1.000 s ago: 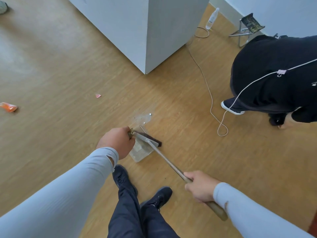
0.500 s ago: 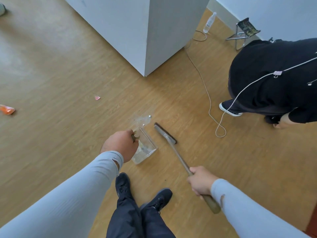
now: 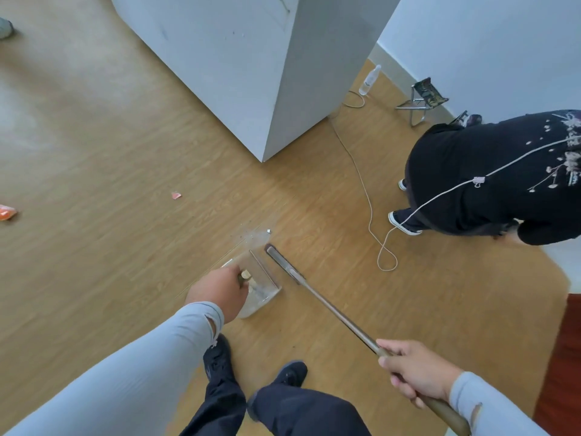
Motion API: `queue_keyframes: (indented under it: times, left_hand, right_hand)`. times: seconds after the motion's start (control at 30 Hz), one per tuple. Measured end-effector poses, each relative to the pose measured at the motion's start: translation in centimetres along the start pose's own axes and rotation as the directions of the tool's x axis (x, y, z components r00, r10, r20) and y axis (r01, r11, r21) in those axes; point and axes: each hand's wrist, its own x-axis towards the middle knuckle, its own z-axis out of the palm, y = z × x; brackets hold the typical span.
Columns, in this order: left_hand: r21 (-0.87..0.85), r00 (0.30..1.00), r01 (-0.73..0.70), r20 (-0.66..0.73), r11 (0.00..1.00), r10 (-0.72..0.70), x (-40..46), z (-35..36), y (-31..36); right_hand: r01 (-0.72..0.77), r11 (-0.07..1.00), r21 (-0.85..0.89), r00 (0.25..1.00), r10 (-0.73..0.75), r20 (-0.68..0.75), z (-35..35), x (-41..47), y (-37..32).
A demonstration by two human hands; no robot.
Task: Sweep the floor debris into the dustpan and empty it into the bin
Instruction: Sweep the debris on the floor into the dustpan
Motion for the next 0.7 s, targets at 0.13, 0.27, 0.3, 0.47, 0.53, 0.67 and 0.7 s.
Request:
queue_keyframes:
  times: [0.13, 0.27, 0.3, 0.47, 0.53, 0.67, 0.7]
  left_hand:
    - [-0.059, 0.998, 0.049, -0.024, 0.997, -0.051, -1.0, -1.4, -3.0]
    - [-0.115, 0.994, 0.088, -0.049, 0.989, -0.094, -1.3, -2.2, -5.4]
    - [-0.128, 0.992, 0.107, -0.05, 0.986, -0.114, -1.3, -2.4, -5.9]
    - [-0.2, 0.975, 0.189, -0.075, 0.961, -0.208, -1.0, -3.7, -7.9]
    - [-0.227, 0.968, 0.213, -0.084, 0.95, -0.237, -0.6, -3.9, -8.3]
    - [-0.26, 0.956, 0.245, -0.095, 0.934, -0.278, -0.3, -4.3, -8.6]
    - [-0.267, 0.954, 0.25, -0.096, 0.931, -0.284, -0.3, -4.4, -8.7]
  right_hand:
    - [0.064, 0.993, -0.101, 0.994, -0.073, -0.081, -0.6, -0.5, -2.3]
    - [0.149, 0.948, -0.282, 0.974, -0.189, -0.121, -0.6, 2.2, -8.2]
    - [0.163, 0.921, -0.354, 0.967, -0.221, -0.128, -0.6, 3.5, -10.2]
    - [0.222, 0.749, -0.624, 0.937, -0.342, -0.078, 0.4, 11.4, -20.3]
    - [0.229, 0.68, -0.697, 0.93, -0.364, -0.05, 0.8, 13.9, -23.2]
    - [0.123, 0.458, -0.88, 0.943, -0.33, -0.04, -0.2, 16.0, -24.8]
    - [0.092, 0.405, -0.91, 0.948, -0.315, -0.045, -1.0, 16.1, -24.4]
